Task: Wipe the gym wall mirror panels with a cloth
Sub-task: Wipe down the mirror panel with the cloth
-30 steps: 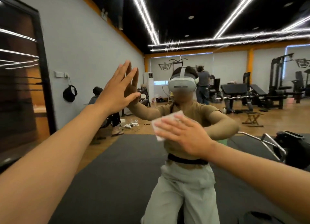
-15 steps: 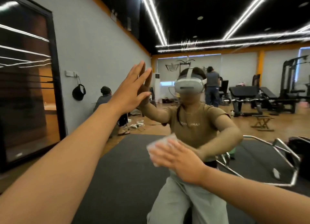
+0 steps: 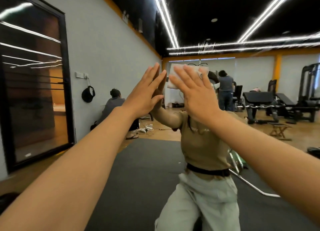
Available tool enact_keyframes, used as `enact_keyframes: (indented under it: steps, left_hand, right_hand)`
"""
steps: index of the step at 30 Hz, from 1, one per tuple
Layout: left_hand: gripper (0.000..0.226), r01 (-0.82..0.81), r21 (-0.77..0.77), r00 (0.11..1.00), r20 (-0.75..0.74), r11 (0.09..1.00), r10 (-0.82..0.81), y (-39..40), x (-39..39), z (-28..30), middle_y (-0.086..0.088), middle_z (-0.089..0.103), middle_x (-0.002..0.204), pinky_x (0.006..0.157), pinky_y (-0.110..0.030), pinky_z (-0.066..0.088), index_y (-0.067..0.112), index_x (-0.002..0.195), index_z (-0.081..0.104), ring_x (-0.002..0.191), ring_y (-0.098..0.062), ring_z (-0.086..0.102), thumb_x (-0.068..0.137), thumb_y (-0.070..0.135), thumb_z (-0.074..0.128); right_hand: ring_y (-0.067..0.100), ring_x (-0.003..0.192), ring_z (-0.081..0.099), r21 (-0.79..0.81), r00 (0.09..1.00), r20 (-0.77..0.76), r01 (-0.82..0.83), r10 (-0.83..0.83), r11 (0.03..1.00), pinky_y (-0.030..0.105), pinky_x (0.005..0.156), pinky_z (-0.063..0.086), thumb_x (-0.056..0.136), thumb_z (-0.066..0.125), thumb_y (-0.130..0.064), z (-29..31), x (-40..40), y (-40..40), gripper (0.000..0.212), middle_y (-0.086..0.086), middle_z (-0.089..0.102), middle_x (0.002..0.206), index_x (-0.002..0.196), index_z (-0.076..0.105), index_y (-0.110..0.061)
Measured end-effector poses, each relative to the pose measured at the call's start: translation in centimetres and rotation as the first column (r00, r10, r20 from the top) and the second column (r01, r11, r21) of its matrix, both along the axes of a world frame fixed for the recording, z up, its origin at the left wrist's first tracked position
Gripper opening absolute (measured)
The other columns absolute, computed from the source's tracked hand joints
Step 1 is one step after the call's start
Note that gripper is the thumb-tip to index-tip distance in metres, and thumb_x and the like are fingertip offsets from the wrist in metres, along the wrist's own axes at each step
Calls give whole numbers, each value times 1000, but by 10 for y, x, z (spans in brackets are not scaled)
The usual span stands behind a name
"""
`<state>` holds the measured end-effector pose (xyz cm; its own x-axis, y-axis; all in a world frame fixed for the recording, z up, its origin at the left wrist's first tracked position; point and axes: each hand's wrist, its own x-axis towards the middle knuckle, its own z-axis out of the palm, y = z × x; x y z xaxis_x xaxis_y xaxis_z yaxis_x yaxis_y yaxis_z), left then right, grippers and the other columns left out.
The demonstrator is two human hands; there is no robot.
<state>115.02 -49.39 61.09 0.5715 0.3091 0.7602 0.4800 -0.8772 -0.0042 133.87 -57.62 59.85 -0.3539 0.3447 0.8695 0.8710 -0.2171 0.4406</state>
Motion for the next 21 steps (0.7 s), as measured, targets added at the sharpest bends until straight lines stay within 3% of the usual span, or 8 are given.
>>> enact_keyframes:
  steps: [3,5,7,10,13,16,18,21]
  left_hand:
    - [76,-11,12,1000,-2,1000,11,2,0,0,7,-16,165,118,-30,0,28,158,4,151,-13,-15,100,25,54]
    - [76,-28,23,1000,0,999,28,3,1,0,7,-16,165,117,-29,0,28,158,4,151,-13,-16,101,26,54]
    - [76,-49,36,999,1,998,49,4,3,-1,8,-17,165,115,-27,-1,28,158,4,151,-12,-16,101,27,54]
    - [77,-71,36,997,-5,997,72,2,3,-1,8,-17,165,114,-27,0,27,159,4,151,-13,-15,101,28,55]
    - [74,-112,69,994,11,991,112,-4,4,-3,6,-13,166,114,-26,1,25,159,6,152,-16,-12,102,28,53]
    - [69,-135,69,988,90,988,128,-9,3,-25,2,-5,167,116,-27,0,23,159,12,152,-18,-9,102,29,51]
    - [67,-99,33,980,176,995,92,-9,-2,-58,0,1,167,120,-31,3,22,158,17,153,-17,-6,102,27,51]
    - [63,-61,-49,949,308,997,74,-8,-8,-128,-2,9,166,123,-35,7,19,156,24,153,-15,-1,100,26,50]
  right_hand:
    - [30,149,20,71,999,-14,-36,37,997,50,120,9,90,31,-10,-39,-7,8,63,10,29,160,152,36,-15]
    - [30,147,22,-23,996,64,-58,59,998,53,118,14,82,34,-9,-87,-9,12,69,9,32,159,151,40,-15]
    - [29,146,23,-202,967,246,-18,69,979,53,116,16,75,38,-14,-153,-8,11,74,7,33,158,149,42,-17]
    - [30,150,8,-427,880,474,193,37,883,50,121,2,77,61,-29,-245,10,-5,77,3,24,162,151,39,-20]
    - [27,152,-4,-458,824,566,324,-9,828,49,122,-11,79,63,-36,-267,27,-21,78,5,10,165,151,38,-23]
    - [23,152,-5,-416,853,518,195,55,888,45,122,-11,84,59,-32,-241,29,-24,68,2,18,163,149,41,-23]
    - [23,152,6,-355,920,387,89,60,930,43,123,-6,85,45,-22,-205,29,-25,66,2,21,162,151,38,-21]
    - [23,149,20,-206,992,115,-31,55,978,43,122,1,83,41,-12,-139,32,-30,70,4,27,161,152,36,-20]
